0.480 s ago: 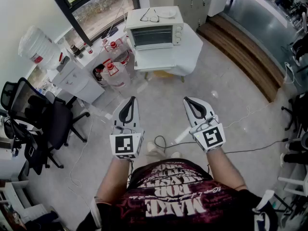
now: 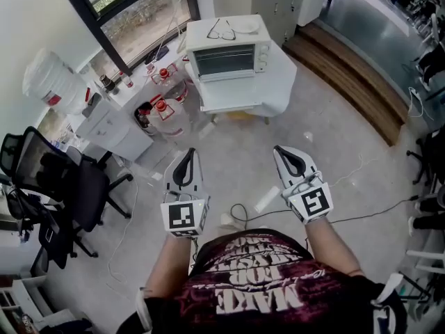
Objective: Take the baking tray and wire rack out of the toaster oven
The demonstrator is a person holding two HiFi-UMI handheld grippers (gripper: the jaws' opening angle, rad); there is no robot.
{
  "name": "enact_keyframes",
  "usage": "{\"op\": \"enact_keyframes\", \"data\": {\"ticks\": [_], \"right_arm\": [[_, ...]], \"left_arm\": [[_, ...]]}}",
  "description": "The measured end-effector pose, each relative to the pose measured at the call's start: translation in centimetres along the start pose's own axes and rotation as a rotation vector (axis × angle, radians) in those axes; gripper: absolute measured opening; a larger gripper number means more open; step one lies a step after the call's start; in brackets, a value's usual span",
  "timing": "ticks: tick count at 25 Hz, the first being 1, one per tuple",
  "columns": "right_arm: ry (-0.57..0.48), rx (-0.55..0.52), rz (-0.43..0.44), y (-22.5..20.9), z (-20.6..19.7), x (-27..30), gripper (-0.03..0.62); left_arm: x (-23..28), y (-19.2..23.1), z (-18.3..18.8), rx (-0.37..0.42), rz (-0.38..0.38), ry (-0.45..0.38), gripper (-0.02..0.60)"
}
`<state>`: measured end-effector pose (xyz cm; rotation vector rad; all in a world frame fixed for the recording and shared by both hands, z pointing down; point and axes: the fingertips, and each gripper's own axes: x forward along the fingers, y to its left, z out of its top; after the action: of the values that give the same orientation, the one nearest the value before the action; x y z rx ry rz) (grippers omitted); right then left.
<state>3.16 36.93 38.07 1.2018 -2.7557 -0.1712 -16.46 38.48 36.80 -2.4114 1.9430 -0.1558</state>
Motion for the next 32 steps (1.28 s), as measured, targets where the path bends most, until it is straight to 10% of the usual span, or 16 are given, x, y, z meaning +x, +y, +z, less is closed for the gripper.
{"op": "enact_keyframes", "data": {"ticks": [32], "right_arm": [[0.031, 0.087, -0.030, 3.4, -1.1, 3.1, 0.003]], "left_arm": [[1.5, 3.9, -3.3, 0.002, -0.090, 0.041, 0.006]]}}
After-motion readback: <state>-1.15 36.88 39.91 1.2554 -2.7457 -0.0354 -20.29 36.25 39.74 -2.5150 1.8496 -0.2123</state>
